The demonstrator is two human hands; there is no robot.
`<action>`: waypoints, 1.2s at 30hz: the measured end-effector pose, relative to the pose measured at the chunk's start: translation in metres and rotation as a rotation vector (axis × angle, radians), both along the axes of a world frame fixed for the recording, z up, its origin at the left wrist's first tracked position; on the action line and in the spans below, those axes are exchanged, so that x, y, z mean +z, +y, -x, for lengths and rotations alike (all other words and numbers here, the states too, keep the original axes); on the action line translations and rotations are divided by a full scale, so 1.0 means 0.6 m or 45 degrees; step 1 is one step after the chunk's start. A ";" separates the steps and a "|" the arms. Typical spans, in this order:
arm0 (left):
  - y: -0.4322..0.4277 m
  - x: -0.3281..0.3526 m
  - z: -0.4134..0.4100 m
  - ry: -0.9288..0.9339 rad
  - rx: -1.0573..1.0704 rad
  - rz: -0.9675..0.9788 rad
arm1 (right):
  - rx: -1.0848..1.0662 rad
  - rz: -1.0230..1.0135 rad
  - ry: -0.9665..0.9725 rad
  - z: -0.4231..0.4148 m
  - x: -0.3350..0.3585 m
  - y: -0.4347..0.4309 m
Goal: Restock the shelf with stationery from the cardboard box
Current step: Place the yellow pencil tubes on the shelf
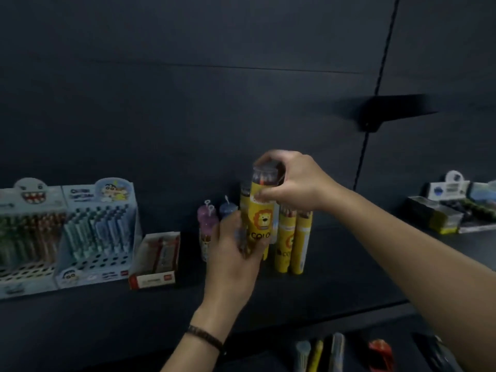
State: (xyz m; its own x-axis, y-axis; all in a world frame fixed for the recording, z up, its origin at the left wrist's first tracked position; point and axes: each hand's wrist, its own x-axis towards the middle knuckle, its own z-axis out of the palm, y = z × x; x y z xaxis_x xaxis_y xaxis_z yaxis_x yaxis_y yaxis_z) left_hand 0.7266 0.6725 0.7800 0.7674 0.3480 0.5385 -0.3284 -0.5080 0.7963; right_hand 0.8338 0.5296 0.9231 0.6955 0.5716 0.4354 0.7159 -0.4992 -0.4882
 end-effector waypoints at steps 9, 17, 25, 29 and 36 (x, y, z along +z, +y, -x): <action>-0.051 -0.116 -0.063 0.244 0.063 -0.171 | -0.018 0.255 -0.108 -0.153 -0.045 0.067; -0.059 -0.153 -0.077 0.253 0.051 -0.328 | -0.040 0.384 -0.102 -0.177 -0.084 0.085; -0.054 -0.165 -0.071 0.270 -0.020 -0.387 | -0.097 0.481 -0.105 -0.151 -0.051 0.059; -0.055 -0.166 -0.070 0.283 -0.061 -0.343 | -0.183 0.725 -0.060 -0.132 -0.010 0.002; -0.058 -0.163 -0.071 0.294 -0.043 -0.322 | -0.120 0.887 0.096 -0.128 -0.046 -0.015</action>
